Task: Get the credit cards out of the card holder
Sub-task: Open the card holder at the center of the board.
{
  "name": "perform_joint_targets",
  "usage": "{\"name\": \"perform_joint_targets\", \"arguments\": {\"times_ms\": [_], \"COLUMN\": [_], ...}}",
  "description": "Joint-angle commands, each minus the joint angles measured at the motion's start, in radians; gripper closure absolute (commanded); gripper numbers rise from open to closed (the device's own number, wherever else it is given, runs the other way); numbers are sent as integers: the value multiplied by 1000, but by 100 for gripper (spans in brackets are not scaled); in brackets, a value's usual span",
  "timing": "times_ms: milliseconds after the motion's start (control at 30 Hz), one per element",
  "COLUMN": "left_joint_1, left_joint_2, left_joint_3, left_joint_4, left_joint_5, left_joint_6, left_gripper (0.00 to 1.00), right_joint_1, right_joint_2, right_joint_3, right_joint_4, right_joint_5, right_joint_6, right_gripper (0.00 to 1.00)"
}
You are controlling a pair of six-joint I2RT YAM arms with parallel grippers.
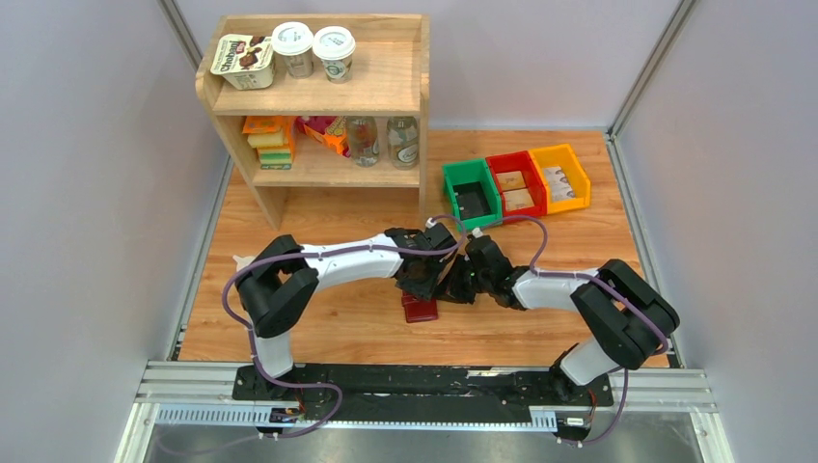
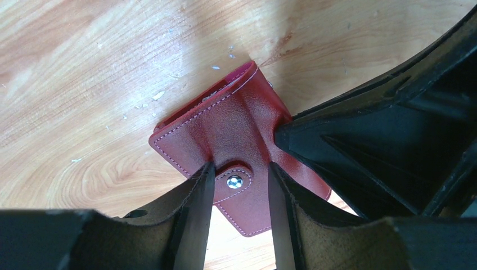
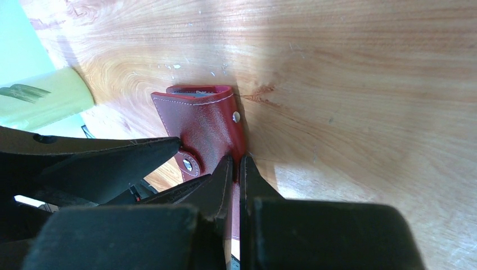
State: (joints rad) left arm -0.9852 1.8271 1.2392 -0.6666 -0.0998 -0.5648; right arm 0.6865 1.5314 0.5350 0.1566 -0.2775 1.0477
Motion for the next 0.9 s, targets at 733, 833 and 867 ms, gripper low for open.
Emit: {"name": "perform_joint_targets", "arguments": {"times_ms": [733, 833, 867], "left_joint_1": [-58, -52, -41], "left_joint_2": [-71, -153, -172], "left_joint_3": [-46, -87, -122], "left_joint_4": [-96, -54, -24], "left_joint_5": [-141, -163, -166], "left_joint_6": [13, 2, -9], "left_gripper": [100, 100, 100], "right_joint_1": [8, 8, 8], "right_joint_2": [12, 3, -5], "right_joint_3": [-110, -109, -109], "right_joint_4": [92, 81, 71], "right_joint_5": [167, 170, 175], "right_joint_6": [72, 63, 58], "right_gripper": [100, 100, 100]}}
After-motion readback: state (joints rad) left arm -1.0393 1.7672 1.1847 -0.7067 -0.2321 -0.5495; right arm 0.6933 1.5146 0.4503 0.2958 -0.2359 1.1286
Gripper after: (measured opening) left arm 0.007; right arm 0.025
